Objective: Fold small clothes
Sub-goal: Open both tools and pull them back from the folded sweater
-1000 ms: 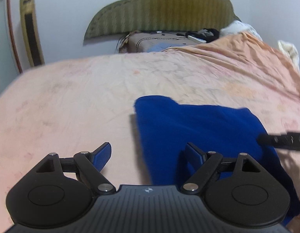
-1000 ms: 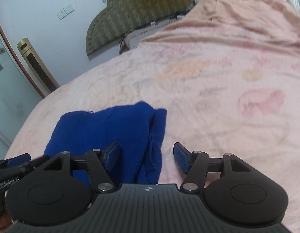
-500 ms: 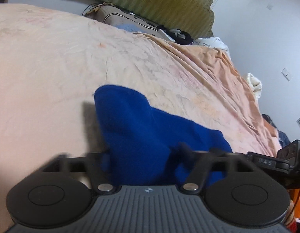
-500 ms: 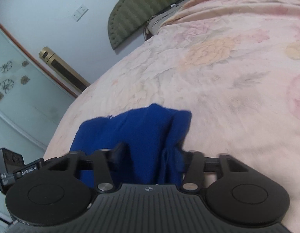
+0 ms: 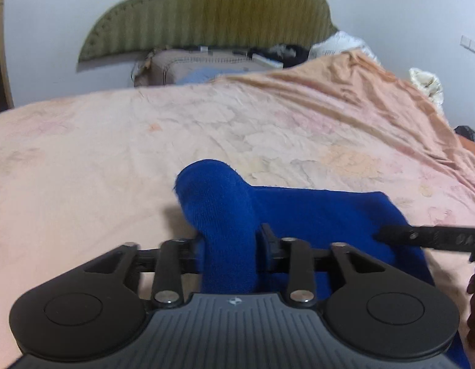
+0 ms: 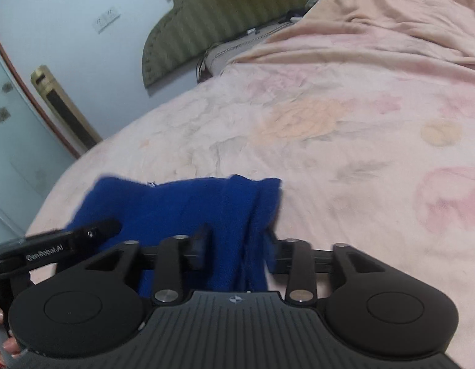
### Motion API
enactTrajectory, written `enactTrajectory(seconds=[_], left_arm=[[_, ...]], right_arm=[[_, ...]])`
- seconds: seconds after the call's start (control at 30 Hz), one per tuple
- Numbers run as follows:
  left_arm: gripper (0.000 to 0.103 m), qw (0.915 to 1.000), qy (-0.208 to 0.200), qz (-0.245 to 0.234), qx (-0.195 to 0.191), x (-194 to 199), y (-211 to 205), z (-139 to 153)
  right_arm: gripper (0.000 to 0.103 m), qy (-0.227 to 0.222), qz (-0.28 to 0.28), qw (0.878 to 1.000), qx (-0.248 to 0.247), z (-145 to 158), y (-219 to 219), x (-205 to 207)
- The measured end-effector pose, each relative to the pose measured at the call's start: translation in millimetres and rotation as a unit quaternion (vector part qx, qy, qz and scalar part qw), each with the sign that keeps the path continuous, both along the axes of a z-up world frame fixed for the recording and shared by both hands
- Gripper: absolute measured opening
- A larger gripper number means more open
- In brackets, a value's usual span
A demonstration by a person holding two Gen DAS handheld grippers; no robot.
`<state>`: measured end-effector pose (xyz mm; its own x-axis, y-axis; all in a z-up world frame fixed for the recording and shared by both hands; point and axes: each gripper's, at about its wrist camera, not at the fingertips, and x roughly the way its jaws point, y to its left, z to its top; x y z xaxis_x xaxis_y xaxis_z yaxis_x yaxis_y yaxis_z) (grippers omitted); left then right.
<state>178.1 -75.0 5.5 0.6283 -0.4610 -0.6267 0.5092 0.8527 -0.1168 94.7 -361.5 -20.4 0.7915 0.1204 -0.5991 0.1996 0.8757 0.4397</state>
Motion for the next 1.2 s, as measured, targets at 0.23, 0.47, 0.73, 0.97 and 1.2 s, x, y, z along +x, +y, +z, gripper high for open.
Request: enactTrajectory(seconds=[0.23,0.47,0.73,0.97,1.2], left_arm=[[0.075,0.9998,0.014,0.009,-0.008,-78,38,-4],[0.055,0.9994,0.028,0.007,0.018,-119,35,-24],[0.057,0.9979,0.011,0.046,0.044,-142,39,-18],[0.071,0.9958,0.008,0.069,0.059,-156,41,-18],[0.080,0.9937,0.011,0.090,0.065,-171,48,-22]], right_arm=[[0.059,0.026,0.049,0.998,0.019,-5,15,-70],[0.034,0.022,0.021,1.000,0.003,-3,19,-96],[0.055,0.039,0.015,0.995,-0.093,-1,56,-120],[0.069,0.027,0.009,0.995,-0.097,3,67,-136],[0.074,0.021,0.019,0.994,-0.106,3,82,-150]])
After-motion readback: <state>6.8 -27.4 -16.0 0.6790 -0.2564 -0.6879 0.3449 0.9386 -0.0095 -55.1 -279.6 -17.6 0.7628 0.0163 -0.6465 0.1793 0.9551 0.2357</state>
